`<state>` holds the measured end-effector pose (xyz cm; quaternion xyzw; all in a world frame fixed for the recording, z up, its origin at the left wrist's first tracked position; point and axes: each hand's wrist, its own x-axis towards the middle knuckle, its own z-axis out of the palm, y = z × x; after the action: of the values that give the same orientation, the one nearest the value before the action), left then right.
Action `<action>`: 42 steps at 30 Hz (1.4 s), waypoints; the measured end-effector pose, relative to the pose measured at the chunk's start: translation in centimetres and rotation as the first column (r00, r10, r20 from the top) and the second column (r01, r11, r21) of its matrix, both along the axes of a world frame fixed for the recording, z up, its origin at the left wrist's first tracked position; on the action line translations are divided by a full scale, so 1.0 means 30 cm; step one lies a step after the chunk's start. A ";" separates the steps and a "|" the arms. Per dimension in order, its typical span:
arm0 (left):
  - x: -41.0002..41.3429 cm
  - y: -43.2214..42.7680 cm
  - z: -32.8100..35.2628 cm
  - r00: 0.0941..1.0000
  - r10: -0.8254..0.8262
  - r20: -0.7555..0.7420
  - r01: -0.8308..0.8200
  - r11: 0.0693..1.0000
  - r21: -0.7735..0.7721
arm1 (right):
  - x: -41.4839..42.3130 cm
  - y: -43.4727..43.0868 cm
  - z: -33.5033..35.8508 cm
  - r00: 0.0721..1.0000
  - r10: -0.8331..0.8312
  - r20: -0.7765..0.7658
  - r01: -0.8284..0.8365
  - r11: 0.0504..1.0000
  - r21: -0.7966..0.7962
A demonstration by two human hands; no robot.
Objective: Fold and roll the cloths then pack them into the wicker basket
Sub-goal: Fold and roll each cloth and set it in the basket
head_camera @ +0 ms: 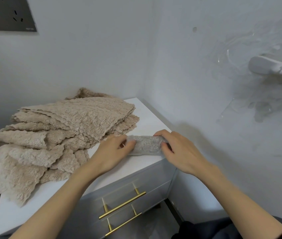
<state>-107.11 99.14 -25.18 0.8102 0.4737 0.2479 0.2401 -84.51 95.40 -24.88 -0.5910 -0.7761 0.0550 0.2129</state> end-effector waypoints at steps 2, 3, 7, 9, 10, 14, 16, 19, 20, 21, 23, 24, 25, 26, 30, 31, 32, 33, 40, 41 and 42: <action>0.012 0.005 -0.003 0.998 0.031 0.052 -0.028 0.998 -0.058 | 0.005 0.017 0.006 0.999 0.018 -0.033 -0.021 0.997 -0.078; 0.016 0.009 -0.007 0.998 0.053 0.029 -0.052 0.997 -0.050 | 0.005 0.028 0.009 0.999 0.023 -0.044 -0.028 0.994 -0.108; 0.037 0.032 -0.006 0.981 0.165 -0.100 -0.164 0.986 0.021 | 0.000 0.074 0.014 1.000 0.007 -0.008 -0.009 0.977 -0.212; 0.044 0.041 -0.001 0.987 0.151 -0.062 -0.152 0.988 -0.011 | -0.006 0.092 0.008 0.995 -0.007 0.097 0.030 0.972 -0.234; 0.046 0.046 0.001 0.990 0.134 -0.048 -0.135 0.990 -0.027 | -0.011 0.099 0.006 0.990 -0.015 0.144 0.048 0.971 -0.233; 0.035 0.060 0.006 0.999 0.017 -0.041 -0.022 0.992 -0.126 | -0.031 0.107 0.026 0.978 -0.041 0.206 0.098 0.957 -0.274; 0.018 0.067 0.013 0.999 -0.037 -0.039 0.030 0.985 -0.172 | -0.038 0.107 0.045 0.982 -0.046 0.184 0.105 0.940 -0.326; 0.005 0.073 0.020 0.992 -0.093 -0.084 0.077 0.981 -0.179 | -0.044 0.109 0.062 0.988 -0.071 0.140 0.117 0.930 -0.348; 0.005 0.075 0.022 0.990 -0.098 -0.097 0.080 0.981 -0.177 | -0.046 0.111 0.066 0.988 -0.081 0.130 0.123 0.929 -0.350; 0.006 0.076 0.024 0.989 -0.104 -0.104 0.085 0.981 -0.174 | -0.046 0.112 0.070 0.988 -0.091 0.127 0.131 0.926 -0.353; 0.009 0.074 0.033 0.988 -0.118 -0.104 0.100 0.981 -0.168 | -0.049 0.111 0.075 0.985 -0.109 0.134 0.150 0.923 -0.353; 0.008 0.071 0.037 0.988 -0.121 -0.092 0.104 0.980 -0.170 | -0.053 0.111 0.076 0.983 -0.113 0.143 0.157 0.926 -0.344; 0.008 0.068 0.039 0.990 -0.122 -0.078 0.107 0.979 -0.175 | -0.056 0.110 0.076 0.982 -0.115 0.152 0.160 0.930 -0.330; 0.005 0.062 0.042 0.990 -0.121 -0.066 0.108 0.979 -0.175 | -0.060 0.109 0.075 0.980 -0.115 0.162 0.162 0.935 -0.316; 0.010 0.040 0.042 0.991 -0.114 -0.063 0.103 0.982 -0.161 | -0.068 0.095 0.075 0.973 -0.131 0.190 0.180 0.947 -0.267; 0.011 0.029 0.042 0.993 -0.100 -0.060 0.090 0.984 -0.155 | -0.071 0.089 0.079 0.972 -0.130 0.194 0.179 0.948 -0.262; 0.014 0.022 0.042 0.995 -0.087 -0.054 0.078 0.986 -0.148 | -0.072 0.086 0.083 0.971 -0.131 0.198 0.181 0.948 -0.261; 0.015 0.013 0.038 0.996 -0.077 -0.040 0.071 0.987 -0.144 | -0.072 0.083 0.083 0.971 -0.133 0.198 0.184 0.947 -0.264; 0.010 -0.066 0.120 0.945 0.006 0.327 0.063 0.978 -0.199 | -0.068 0.018 0.188 0.994 -0.109 0.029 0.113 0.942 -0.317; 0.014 -0.076 0.138 0.930 0.007 0.368 0.072 0.977 -0.199 | -0.064 0.002 0.212 0.995 -0.103 -0.008 0.095 0.942 -0.323; 0.022 -0.090 0.164 0.919 -0.004 0.395 0.084 0.979 -0.187 | -0.057 -0.021 0.241 0.994 -0.102 -0.044 0.082 0.941 -0.327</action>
<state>-106.44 96.43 -20.27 0.7264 0.4201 0.3507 0.4158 -86.22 94.76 -17.66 -0.6515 -0.7213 0.1900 0.1384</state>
